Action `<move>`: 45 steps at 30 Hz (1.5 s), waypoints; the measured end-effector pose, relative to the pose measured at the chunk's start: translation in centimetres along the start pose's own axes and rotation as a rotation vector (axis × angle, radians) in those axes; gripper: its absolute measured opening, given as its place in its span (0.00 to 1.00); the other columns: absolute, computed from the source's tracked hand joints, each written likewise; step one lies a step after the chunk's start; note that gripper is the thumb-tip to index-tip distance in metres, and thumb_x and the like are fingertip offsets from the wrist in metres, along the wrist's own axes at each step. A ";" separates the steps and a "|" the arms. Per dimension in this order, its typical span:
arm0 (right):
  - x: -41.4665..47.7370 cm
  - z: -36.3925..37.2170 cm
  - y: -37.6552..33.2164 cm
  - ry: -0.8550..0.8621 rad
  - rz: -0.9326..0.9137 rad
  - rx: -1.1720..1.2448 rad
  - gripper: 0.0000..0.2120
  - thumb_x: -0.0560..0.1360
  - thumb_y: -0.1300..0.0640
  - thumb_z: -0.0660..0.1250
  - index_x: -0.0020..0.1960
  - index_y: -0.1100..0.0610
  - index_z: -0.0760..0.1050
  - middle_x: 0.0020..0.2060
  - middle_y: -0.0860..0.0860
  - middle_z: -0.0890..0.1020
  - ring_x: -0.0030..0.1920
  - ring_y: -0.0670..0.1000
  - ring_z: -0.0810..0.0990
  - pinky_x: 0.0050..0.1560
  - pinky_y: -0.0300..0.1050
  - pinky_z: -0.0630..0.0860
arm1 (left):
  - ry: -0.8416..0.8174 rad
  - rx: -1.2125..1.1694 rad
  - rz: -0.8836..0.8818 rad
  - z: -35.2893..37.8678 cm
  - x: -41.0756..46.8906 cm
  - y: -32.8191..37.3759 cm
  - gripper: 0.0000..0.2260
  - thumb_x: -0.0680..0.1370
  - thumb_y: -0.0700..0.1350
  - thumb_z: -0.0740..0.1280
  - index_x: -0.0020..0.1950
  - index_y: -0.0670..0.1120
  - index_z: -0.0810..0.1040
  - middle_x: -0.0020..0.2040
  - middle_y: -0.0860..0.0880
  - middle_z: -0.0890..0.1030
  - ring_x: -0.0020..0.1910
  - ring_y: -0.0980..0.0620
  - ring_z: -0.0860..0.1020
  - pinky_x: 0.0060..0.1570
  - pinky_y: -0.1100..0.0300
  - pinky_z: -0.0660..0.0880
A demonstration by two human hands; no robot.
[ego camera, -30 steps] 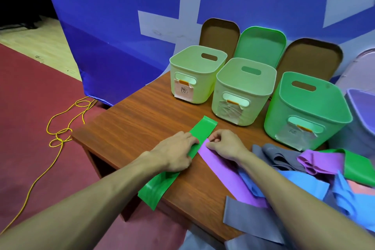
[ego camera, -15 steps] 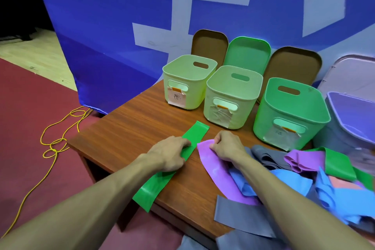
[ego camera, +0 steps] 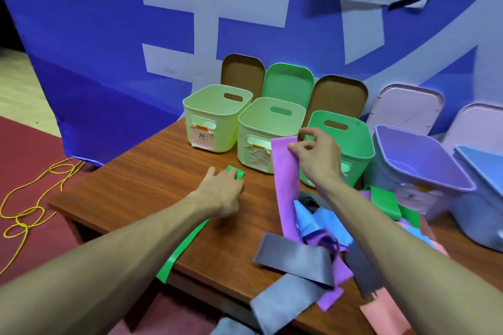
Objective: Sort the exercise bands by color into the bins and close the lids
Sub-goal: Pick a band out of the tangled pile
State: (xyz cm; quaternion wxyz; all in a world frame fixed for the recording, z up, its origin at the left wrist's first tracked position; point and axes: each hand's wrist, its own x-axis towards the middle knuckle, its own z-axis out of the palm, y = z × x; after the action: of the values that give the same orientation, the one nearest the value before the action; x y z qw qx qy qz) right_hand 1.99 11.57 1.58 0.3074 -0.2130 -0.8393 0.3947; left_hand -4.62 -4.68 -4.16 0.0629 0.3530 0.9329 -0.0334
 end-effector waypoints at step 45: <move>0.1 7.8 4.3 -0.308 0.275 -0.028 0.09 0.74 0.69 0.64 0.43 0.57 0.76 0.43 0.59 0.82 0.21 0.46 0.78 0.21 0.35 0.73 | -0.316 -1.286 -0.167 4.3 -6.2 -1.7 0.05 0.77 0.35 0.66 0.45 0.43 0.72 0.33 0.49 0.75 0.24 0.59 0.76 0.22 0.65 0.74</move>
State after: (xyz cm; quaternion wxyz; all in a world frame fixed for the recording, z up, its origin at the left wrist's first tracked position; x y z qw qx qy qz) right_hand -2.96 10.07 -5.70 0.1159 -0.2669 -0.8447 0.4491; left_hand -0.72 -10.44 -7.55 0.3941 0.1625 0.7709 0.4733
